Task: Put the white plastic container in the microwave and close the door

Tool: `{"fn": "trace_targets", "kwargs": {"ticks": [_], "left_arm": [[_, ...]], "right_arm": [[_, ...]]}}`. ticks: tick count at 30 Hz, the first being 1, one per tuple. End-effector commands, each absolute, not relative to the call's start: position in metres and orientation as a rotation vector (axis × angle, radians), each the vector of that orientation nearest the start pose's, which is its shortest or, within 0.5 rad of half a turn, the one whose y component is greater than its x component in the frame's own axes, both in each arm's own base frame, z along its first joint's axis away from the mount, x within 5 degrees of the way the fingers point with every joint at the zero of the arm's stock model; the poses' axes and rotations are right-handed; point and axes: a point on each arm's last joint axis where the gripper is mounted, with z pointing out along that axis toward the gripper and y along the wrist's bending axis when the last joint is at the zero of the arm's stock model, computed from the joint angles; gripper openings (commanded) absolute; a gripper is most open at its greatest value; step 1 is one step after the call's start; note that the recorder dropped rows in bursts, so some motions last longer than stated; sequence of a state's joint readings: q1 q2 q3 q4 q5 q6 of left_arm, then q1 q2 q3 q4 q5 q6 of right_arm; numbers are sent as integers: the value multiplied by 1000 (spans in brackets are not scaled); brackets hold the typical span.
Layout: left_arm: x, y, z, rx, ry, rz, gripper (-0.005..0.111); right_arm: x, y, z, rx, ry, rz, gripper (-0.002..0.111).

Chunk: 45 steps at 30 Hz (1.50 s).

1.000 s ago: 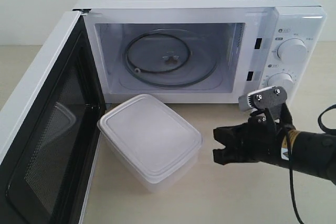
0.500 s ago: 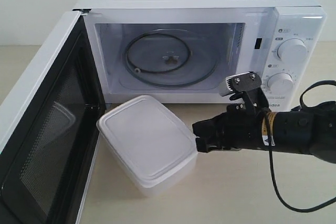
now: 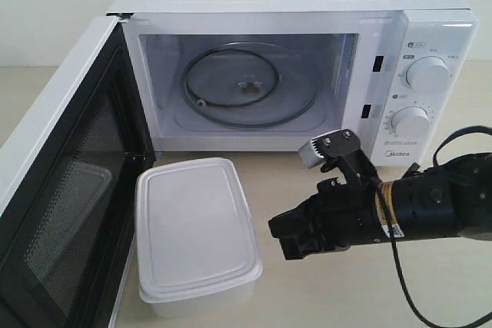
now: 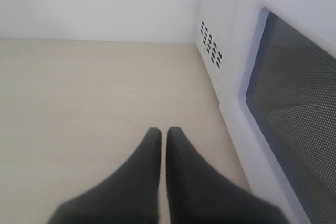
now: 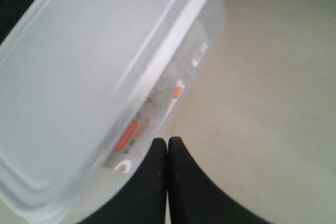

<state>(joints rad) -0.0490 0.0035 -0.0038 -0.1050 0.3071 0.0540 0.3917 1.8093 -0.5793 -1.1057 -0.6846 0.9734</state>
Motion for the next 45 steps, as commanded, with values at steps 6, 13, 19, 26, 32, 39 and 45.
{"fn": "trace_targets", "kwargs": {"ticks": [6, 13, 19, 26, 32, 39, 45], "left_arm": [[54, -5, 186, 24, 1789, -93, 4], [54, -5, 186, 24, 1789, -93, 4], [54, -5, 186, 24, 1789, -93, 4], [54, -5, 186, 24, 1789, -93, 4], [54, -5, 186, 24, 1789, -93, 4], [54, -5, 186, 24, 1789, -93, 4], [54, -5, 186, 24, 1789, -93, 4]], "right_arm": [[228, 123, 158, -711, 1968, 972, 0], [208, 122, 141, -818, 1931, 1111, 0], [202, 128, 130, -831, 1874, 1307, 0], [234, 120, 127, -517, 2050, 1465, 0], [258, 96, 131, -317, 2234, 1519, 0], [265, 114, 132, -404, 2411, 1472, 1], [271, 137, 132, -454, 2481, 1363, 22]]}}
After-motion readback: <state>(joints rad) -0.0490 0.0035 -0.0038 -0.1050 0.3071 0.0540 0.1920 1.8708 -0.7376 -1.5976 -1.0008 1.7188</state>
